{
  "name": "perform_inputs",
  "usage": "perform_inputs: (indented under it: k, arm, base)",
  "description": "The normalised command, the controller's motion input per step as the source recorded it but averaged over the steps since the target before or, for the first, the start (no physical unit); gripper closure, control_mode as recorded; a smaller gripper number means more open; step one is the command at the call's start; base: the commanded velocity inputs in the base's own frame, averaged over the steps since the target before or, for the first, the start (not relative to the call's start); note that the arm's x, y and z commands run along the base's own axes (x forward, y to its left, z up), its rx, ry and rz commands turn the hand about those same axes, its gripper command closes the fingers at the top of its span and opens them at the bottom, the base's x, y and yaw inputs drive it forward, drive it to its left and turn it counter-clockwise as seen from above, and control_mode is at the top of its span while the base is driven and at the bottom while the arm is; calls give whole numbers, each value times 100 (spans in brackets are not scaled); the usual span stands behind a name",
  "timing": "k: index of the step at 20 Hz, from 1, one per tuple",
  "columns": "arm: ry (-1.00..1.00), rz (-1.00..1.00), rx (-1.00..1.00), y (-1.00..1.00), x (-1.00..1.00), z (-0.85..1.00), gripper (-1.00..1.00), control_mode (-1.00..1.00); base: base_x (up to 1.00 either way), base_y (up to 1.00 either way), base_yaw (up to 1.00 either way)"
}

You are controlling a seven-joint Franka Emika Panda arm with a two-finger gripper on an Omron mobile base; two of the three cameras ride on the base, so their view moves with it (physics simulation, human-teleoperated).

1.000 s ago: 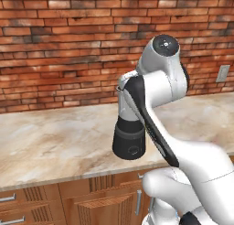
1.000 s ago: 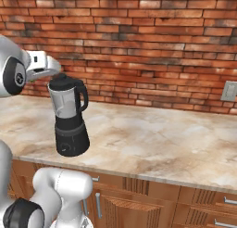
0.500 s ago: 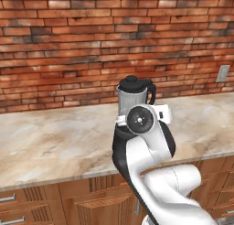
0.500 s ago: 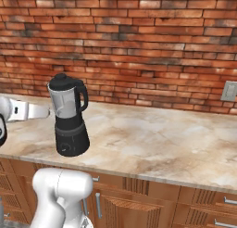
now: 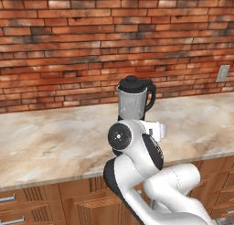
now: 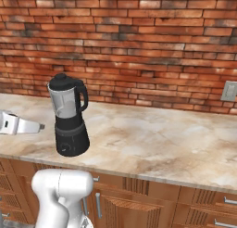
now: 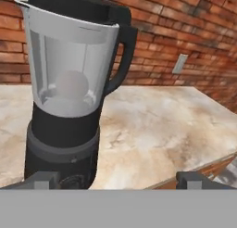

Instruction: Open the blender lid, put the mango in the blender, close the lid, and start the blender.

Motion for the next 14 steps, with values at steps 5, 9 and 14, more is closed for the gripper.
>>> perform_inputs:
  k: [5, 9, 14]
  arm:
    - [-24, -21, 0, 1, 0, -68, -100, -100]
    - [-28, -23, 0, 3, 0, -58, -100, -100]
    - [-24, -16, 0, -3, 0, -39, -100, -100]
  base:
    - [0, 0, 0]
    - [0, 0, 0]
    - [0, 0, 0]
